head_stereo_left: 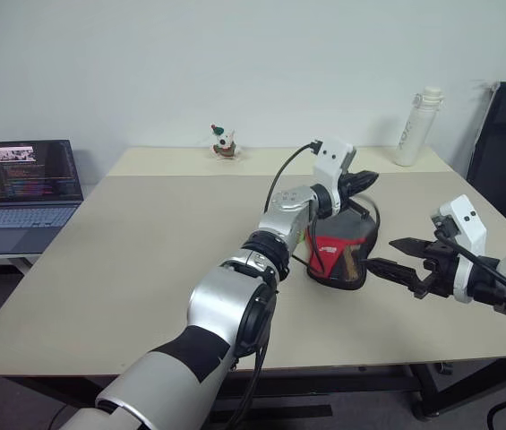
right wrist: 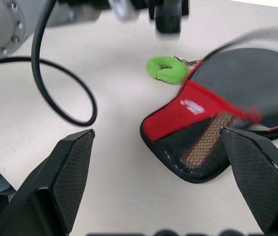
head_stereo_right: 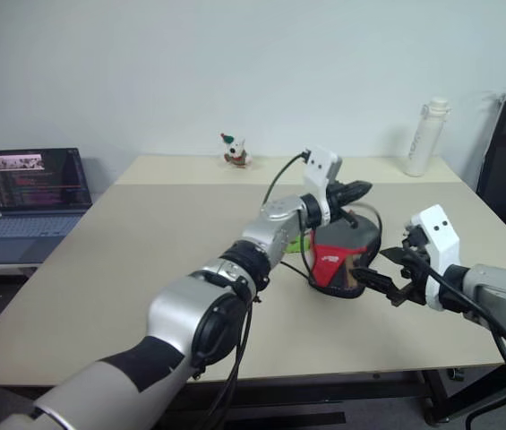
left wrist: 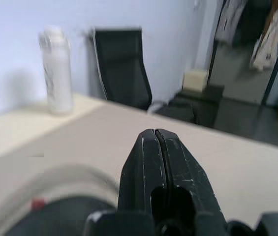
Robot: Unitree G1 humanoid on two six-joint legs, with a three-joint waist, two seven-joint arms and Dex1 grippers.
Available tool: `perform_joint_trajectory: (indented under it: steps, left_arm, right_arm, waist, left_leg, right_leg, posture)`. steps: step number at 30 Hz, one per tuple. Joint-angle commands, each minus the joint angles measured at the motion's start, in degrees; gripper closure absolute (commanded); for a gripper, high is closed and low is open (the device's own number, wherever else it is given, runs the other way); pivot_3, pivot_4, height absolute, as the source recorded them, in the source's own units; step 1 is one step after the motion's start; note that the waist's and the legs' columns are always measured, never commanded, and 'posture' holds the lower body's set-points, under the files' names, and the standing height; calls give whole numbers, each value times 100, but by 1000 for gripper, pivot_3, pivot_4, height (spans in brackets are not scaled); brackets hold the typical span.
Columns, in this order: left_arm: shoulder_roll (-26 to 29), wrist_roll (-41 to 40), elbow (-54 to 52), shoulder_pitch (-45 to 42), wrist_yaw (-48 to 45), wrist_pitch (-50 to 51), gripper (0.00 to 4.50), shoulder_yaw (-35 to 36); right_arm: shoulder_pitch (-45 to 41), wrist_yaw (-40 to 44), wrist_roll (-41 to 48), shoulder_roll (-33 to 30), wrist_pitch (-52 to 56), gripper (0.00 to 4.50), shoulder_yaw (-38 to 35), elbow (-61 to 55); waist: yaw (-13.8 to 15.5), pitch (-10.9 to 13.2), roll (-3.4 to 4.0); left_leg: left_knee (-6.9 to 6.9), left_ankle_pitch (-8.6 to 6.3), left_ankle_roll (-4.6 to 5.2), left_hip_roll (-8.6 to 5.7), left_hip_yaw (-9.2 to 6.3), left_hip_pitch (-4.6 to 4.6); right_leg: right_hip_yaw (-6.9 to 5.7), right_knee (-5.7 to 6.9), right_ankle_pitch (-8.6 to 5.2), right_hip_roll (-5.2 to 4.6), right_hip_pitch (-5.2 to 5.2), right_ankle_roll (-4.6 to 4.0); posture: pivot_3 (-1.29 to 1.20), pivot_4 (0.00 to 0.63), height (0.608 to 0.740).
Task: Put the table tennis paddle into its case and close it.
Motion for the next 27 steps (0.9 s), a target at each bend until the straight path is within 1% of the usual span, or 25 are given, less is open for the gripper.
perform_joint_trajectory:
  steps: [1, 7, 11, 14, 17, 21, 27]
  left_arm:
    - [332, -63, -182, 75, -368, -196, 4471, 81]
    - [1061, -10, -476, 805, -1803, -184, 4471, -134]
    - [1755, -108, -898, 1337, -2629, 9, 4471, -194]
    - [2169, -282, -1453, 1704, -3155, 439, 4471, -190]
    - [2685, -477, -2523, 2318, -3738, 1069, 4471, -304]
    - [3223, -640, -3671, 2860, -3783, 1673, 4471, -350]
    - [3439, -877, -4638, 3243, -3411, 2220, 4471, -362]
  right_arm:
    - [2, -34, 115, -106, -140, 0, -142, -65]
    - [-9, 2, -35, -65, -357, 0, 114, 185]
    - [-145, -199, -653, 88, -772, 0, 440, 911]
    - [-282, -283, -1081, 193, -1045, 0, 684, 1473]
    - [-608, -664, -1715, 538, -1384, 0, 929, 2283]
    - [-965, -774, -2552, 850, -2113, 0, 1330, 3378]
    - [-1539, -691, -3353, 1421, -3021, 0, 1694, 4837]
  waist:
    - [-8, 0, 0]
    - [-14, -4, 8]
    - [-16, -4, 7]
    - [-12, -4, 8]
    - [-39, -5, 8]
    - [-30, -5, 9]
    - [2, -5, 9]
  left_leg:
    - [0, 0, 0, 1, 0, 1]
    - [-1, 0, 0, 5, 3, 7]
    - [0, 0, 0, 4, 3, 2]
    - [-1, 0, 0, 5, 2, 3]
    - [-1, 0, 0, 8, 3, 4]
    - [1, 1, 0, 10, 2, 4]
    - [5, 1, 0, 7, 2, 3]
  right_leg:
    - [0, 1, 0, 1, 0, 0]
    - [4, 7, 1, 4, 0, -2]
    - [3, 4, 1, 3, 0, -3]
    - [3, 6, 4, 3, -2, -7]
    - [4, 7, 8, 4, -1, -15]
    - [3, 11, 16, 4, -2, -28]
    - [2, 8, 18, 1, 0, -29]
  posture:
    - [0, 150, 740]
    - [0, 150, 740]
    - [0, 150, 740]
    - [0, 150, 740]
    - [0, 150, 740]
    - [0, 150, 740]
    - [0, 150, 740]
